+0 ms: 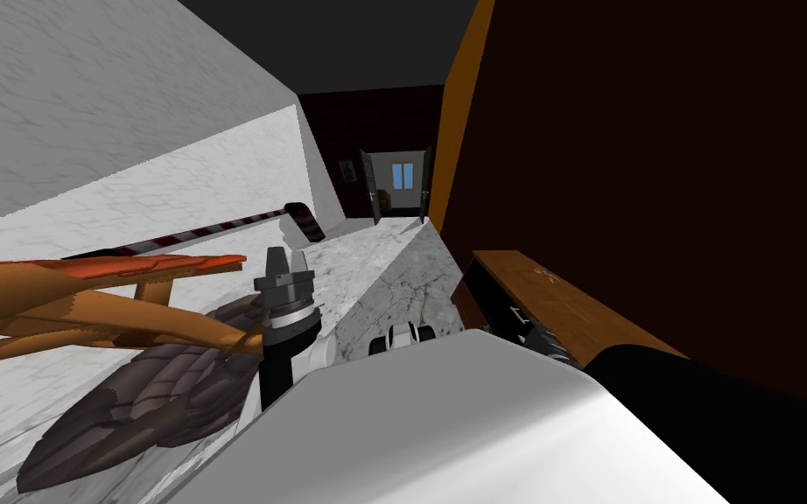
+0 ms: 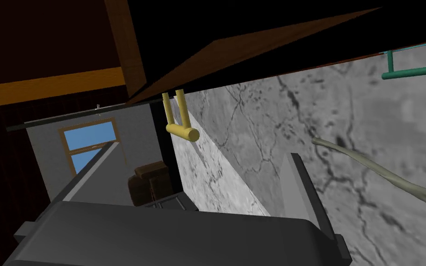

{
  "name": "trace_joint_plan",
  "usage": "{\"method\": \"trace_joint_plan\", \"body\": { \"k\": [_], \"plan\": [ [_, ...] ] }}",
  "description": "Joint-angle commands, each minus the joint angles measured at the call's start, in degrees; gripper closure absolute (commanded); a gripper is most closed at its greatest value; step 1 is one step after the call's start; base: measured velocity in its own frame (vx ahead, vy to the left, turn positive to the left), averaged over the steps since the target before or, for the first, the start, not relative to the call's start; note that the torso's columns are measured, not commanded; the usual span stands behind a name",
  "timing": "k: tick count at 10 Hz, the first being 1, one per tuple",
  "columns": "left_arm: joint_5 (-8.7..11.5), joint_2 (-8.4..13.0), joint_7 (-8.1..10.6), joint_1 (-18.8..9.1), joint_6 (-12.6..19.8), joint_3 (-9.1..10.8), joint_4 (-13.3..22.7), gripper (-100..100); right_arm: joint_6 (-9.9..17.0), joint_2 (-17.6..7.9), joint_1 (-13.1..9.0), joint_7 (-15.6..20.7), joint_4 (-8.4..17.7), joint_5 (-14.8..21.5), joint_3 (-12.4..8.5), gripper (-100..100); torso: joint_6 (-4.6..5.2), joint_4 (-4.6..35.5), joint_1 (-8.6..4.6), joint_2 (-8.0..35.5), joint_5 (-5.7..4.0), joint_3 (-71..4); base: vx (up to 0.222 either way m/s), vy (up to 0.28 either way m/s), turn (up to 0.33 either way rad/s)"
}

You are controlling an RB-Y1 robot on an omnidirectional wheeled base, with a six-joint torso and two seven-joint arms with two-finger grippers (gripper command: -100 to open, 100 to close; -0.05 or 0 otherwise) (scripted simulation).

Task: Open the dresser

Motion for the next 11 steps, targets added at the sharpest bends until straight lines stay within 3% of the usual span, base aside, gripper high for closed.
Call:
{"method": "trace_joint_plan", "body": {
  "k": [1, 2, 3, 4, 5, 8, 11],
  "plan": [
    [0.0, 0.0, 0.0, 0.0, 0.0, 0.0, 0.0, 0, 0.5, -1.5, 1.6, 2.7, 1.5, 1.5, -0.1, -100, 0.0, 0.0, 0.01, -0.1, 0.0, 0.0, 0.086, 0.017, 0.076],
    [0.0, 0.0, 0.0, 0.0, 0.0, 0.0, 0.0, 0, 1.0, -1.6, 1.2, 2.0, 1.1, 1.1, 0.3, -100, 0.01, 0.0, 0.03, -0.1, 0.01, 0.0, 0.034, 0.006, 0.012],
    [0.0, 0.0, 0.0, 0.0, 0.0, 0.0, 0.0, 0, 1.5, -1.3, -0.5, 2.4, 2.6, 1.8, 0.5, -100, 0.01, 0.0, 0.01, 0.1, 0.0, 0.0, 0.029, -0.041, 0.04],
    [0.0, 0.0, 0.0, 0.0, 0.0, 0.0, 0.0, 0, 1.1, -1.3, 0.1, 2.3, 2.1, 1.6, 0.3, -100, -0.01, 0.0, -0.15, 0.0, -0.05, 0.0, 0.018, -0.028, 0.018],
    [0.0, 0.0, 0.0, 0.0, 0.0, 0.01, 0.0, 0, 1.1, -1.2, 0.0, 2.4, 2.3, 1.6, 0.3, 100, 0.02, 0.0, -0.04, 0.0, -0.02, 0.0, 0.0, 0.0, 0.0],
    [0.0, 0.0, 0.0, 0.0, 0.0, -0.02, 0.0, 0, 5.2, -2.0, 0.4, 0.8, 2.4, -0.2, 0.2, 100, -0.27, 0.0, 0.1, -0.1, -0.27, 0.1, -0.074, 0.134, 0.279],
    [0.0, 0.0, 0.0, 0.0, 0.0, -0.01, 0.0, 0, 8.4, -2.5, 0.7, -0.4, 2.5, -1.6, 0.2, 100, 0.15, -0.1, -0.18, -0.1, -0.03, -0.1, -0.069, 0.117, 0.223]
  ]
}}
